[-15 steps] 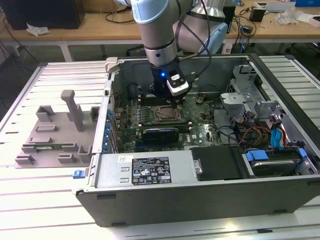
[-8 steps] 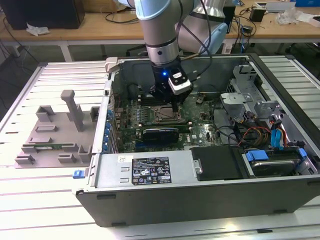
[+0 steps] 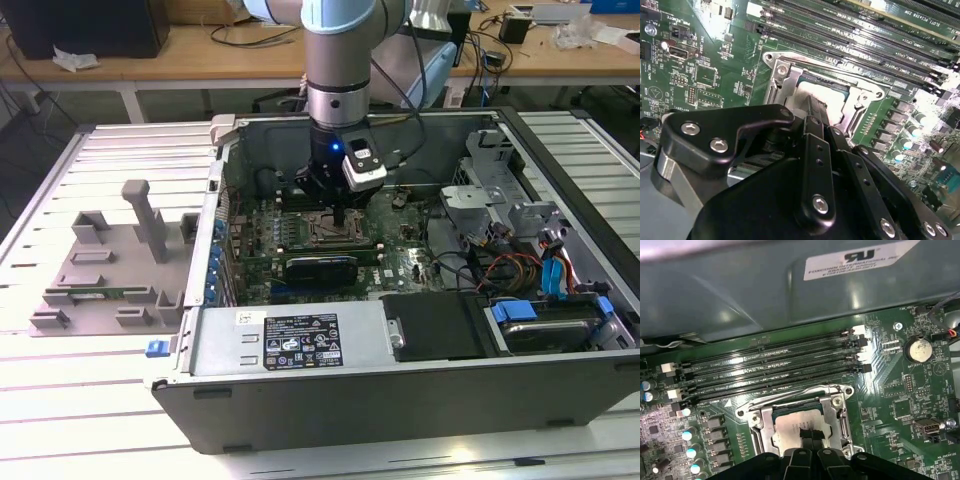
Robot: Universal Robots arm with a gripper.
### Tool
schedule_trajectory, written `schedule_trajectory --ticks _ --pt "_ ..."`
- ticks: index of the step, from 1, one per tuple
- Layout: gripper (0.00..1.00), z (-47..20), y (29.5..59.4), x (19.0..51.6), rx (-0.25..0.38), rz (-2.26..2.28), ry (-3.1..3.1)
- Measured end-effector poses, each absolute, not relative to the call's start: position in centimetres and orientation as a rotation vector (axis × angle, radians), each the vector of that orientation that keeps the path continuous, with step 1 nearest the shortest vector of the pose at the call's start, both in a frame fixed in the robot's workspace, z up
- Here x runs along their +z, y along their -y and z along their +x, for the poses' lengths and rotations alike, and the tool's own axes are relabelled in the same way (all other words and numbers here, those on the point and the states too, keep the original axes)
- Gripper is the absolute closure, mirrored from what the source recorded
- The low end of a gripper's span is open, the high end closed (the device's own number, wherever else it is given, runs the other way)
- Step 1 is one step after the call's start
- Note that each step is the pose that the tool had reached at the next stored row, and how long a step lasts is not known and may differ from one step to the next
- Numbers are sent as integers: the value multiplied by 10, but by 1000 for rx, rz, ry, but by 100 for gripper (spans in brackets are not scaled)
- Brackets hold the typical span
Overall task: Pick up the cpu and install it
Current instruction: 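Install the first cpu locking lever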
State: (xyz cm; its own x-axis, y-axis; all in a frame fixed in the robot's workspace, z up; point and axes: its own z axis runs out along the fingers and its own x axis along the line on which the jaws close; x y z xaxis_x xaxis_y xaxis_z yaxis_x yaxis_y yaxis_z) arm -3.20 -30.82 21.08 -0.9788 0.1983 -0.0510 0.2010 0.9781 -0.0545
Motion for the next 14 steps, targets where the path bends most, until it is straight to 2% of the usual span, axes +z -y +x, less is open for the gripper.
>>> schedule_trajectory --ticks 3,8,14 --pt "89 -32 308 211 -91 287 -3081" --pt "89 -32 308 232 -91 240 -3085" --pt "89 -32 308 232 -86 24 -3090"
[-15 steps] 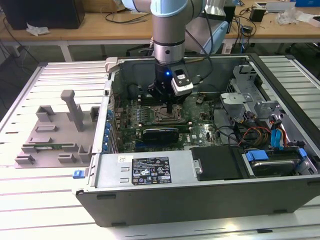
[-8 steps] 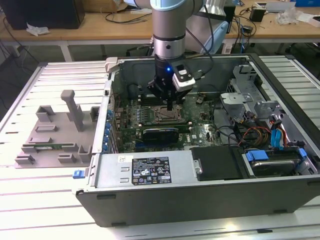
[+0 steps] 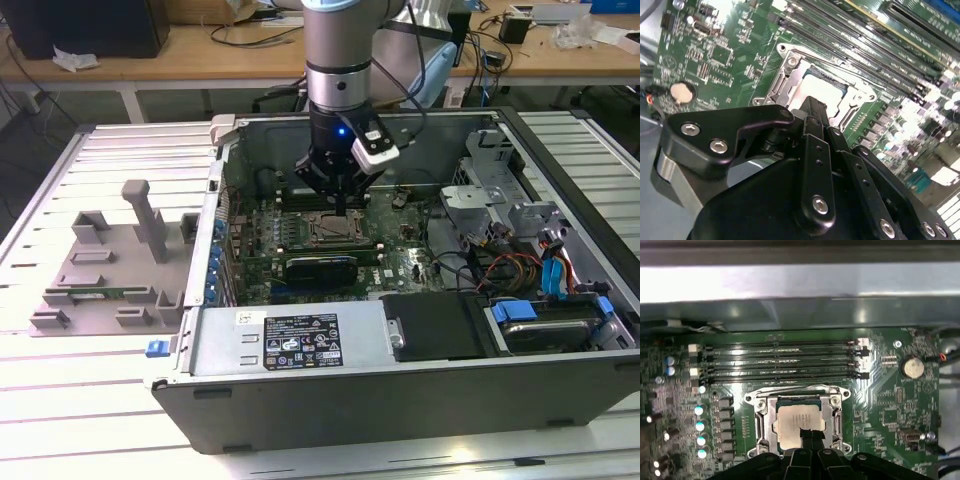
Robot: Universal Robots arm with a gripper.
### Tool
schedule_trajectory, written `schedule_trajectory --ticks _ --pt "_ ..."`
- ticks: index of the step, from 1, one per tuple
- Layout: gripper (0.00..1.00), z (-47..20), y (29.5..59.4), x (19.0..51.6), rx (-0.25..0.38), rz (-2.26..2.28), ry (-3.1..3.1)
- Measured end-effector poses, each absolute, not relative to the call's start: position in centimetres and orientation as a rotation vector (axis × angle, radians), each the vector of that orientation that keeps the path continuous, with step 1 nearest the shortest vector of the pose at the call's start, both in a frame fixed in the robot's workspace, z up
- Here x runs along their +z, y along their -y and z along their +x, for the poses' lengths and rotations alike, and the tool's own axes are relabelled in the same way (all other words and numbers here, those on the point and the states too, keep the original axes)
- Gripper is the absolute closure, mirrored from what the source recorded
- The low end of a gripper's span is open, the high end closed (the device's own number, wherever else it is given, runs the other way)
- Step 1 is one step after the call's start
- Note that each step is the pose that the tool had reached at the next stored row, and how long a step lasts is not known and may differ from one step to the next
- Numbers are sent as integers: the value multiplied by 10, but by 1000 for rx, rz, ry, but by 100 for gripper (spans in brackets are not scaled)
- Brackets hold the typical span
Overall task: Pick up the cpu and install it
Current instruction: 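Install the first cpu locking lever, then install the second cpu locking lever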
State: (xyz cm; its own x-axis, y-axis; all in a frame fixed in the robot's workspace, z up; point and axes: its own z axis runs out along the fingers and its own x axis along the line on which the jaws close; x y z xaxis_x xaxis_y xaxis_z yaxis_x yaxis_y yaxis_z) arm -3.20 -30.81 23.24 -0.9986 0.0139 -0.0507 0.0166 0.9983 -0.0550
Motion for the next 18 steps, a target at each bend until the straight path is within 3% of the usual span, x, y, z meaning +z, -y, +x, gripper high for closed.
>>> schedule_trajectory --ticks 18 --pt "89 -38 308 232 -105 -32 -3088"
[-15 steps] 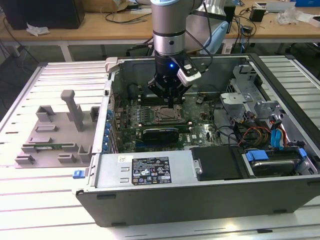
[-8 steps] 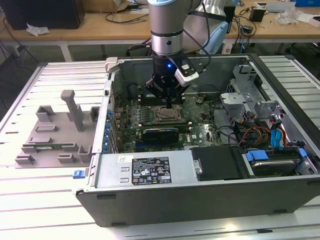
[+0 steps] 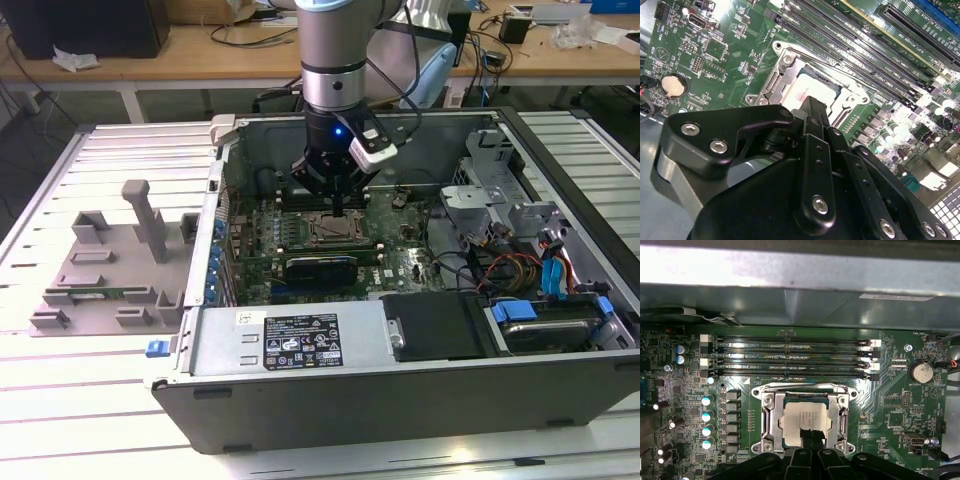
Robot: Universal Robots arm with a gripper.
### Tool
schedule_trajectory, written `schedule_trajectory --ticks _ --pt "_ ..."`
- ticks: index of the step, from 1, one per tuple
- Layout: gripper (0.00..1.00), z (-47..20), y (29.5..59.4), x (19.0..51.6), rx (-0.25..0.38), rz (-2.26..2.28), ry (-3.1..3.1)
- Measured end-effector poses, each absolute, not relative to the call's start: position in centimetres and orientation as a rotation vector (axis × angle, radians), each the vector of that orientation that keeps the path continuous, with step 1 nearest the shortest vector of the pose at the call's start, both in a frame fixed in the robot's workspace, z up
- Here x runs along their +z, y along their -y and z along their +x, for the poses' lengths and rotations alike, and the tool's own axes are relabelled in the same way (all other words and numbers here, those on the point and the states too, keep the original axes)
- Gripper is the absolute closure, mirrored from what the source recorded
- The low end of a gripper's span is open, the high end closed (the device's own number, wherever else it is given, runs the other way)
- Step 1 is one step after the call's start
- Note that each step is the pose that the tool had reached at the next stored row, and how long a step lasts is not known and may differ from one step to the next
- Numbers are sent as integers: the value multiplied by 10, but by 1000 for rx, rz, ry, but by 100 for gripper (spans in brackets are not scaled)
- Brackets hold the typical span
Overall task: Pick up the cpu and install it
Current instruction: 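Install the second cpu locking lever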
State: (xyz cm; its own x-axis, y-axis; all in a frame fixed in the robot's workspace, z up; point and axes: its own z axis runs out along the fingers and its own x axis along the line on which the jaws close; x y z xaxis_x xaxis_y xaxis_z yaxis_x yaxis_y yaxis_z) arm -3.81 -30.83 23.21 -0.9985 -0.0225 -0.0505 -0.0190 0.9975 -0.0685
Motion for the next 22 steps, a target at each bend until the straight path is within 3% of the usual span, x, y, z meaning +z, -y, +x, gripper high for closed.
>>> schedule_trajectory --ticks 11,22 --pt "89 -38 309 247 -112 -32 -3088" --pt "89 -39 354 247 -116 -32 -3088"
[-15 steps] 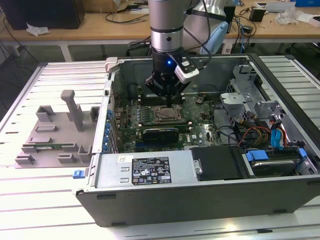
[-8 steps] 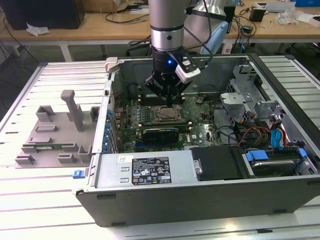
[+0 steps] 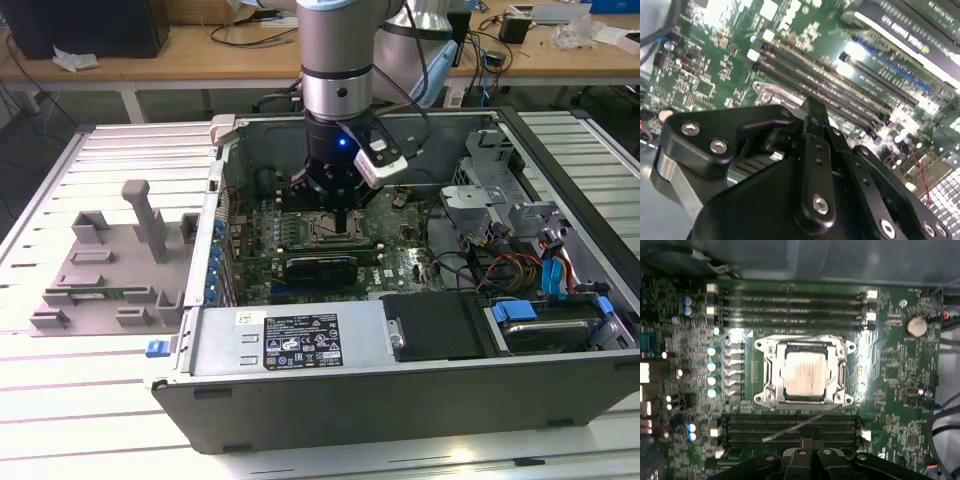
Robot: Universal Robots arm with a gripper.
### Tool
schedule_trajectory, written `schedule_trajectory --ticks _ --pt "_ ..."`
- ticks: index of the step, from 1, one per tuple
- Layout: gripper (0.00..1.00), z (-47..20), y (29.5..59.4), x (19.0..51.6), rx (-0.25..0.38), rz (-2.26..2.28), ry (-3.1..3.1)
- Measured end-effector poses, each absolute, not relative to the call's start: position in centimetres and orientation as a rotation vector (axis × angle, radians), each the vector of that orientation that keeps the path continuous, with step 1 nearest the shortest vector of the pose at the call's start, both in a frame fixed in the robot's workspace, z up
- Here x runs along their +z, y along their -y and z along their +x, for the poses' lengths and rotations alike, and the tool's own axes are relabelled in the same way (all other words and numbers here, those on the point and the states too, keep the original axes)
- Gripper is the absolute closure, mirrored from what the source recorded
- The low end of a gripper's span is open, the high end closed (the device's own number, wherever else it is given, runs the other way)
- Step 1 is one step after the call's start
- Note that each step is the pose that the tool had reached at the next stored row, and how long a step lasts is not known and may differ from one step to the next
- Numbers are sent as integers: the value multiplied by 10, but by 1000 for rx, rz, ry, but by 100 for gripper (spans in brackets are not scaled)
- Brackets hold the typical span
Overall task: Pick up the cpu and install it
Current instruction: 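Install the second cpu locking lever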
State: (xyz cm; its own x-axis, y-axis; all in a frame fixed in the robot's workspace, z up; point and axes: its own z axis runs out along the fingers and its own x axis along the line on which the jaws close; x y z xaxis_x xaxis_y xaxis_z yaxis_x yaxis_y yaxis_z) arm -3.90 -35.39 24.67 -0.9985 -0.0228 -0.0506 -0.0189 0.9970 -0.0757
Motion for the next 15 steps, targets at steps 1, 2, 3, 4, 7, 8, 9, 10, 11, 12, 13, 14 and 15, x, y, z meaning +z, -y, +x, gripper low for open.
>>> schedule_trajectory --ticks 1,2,3,4,7,8,9,10,11,12,13,14,15 --pt "89 -43 354 245 -114 -33 -3087" --pt "89 -45 354 243 -113 -32 -3087" --pt "89 -47 354 241 -114 -31 -3087" --pt "89 -48 354 240 -114 -29 -3087" --pt "89 -49 354 237 -114 -17 -3088" --pt "89 -49 354 237 -114 -16 -3088" --pt "89 -49 354 237 -114 -16 -3088" --pt "89 -49 354 237 -110 -16 -3088" --pt "89 -49 354 236 -106 -16 -3090" --pt "89 -49 355 235 -105 -16 -3092" --pt "89 -49 355 234 -104 -16 -3097" --pt "89 -49 355 233 -104 -16 -3099" --pt "89 -49 355 233 -104 -16 -3099"
